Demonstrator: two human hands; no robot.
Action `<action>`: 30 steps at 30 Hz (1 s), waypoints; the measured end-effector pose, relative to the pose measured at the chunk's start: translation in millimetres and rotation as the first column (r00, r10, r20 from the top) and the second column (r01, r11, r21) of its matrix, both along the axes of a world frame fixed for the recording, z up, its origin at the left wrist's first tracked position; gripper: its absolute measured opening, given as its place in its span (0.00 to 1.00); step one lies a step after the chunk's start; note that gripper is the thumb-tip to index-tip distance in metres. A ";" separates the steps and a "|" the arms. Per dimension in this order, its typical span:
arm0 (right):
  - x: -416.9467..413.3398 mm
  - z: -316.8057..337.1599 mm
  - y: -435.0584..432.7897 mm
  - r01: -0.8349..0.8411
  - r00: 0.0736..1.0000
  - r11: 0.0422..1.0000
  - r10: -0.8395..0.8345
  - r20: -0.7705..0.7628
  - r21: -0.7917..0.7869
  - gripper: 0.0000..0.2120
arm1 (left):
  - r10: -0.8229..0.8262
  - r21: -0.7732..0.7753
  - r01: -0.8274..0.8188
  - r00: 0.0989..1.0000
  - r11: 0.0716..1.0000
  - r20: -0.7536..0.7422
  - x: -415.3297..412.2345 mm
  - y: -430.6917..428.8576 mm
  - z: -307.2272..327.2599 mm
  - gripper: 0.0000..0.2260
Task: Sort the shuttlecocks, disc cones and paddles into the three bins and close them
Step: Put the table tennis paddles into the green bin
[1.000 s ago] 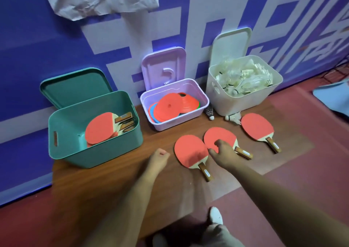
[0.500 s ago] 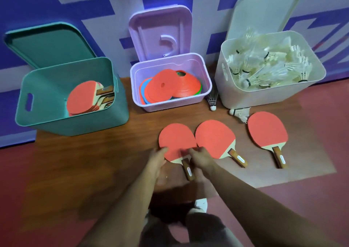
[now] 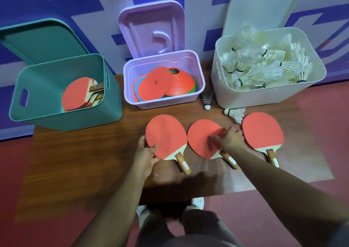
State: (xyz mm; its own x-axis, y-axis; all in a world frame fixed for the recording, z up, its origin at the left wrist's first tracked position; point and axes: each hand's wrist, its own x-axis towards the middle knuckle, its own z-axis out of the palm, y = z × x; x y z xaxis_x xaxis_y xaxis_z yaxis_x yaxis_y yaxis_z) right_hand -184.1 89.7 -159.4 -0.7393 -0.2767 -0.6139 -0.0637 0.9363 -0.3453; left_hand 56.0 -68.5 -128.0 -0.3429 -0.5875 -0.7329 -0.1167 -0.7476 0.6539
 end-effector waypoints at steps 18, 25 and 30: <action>32.0 72.9 -40.1 0.370 0.880 0.686 -0.044 0.472 -0.626 0.08 | 0.090 -0.047 -0.091 0.996 0.995 -0.010 26.1 -18.3 24.3 0.25; 81.6 93.1 -88.4 0.201 0.941 0.720 0.045 0.334 -0.664 0.13 | 0.095 -0.024 -0.105 0.958 0.994 -0.272 34.0 -21.1 53.3 0.23; 122.0 106.1 -121.4 -0.023 0.969 0.746 0.181 0.169 -0.666 0.22 | 0.127 -0.040 -0.156 0.911 0.987 -0.393 56.6 -33.3 60.1 0.21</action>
State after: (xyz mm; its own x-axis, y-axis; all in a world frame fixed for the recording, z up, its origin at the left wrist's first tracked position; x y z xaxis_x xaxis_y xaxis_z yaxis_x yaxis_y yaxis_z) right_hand -62.1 -31.7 -53.3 -0.5581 -0.7339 -0.3872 0.0016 0.4657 -0.8850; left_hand 112.6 -101.8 -67.9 -0.5015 -0.6954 -0.5147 0.2603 -0.6887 0.6767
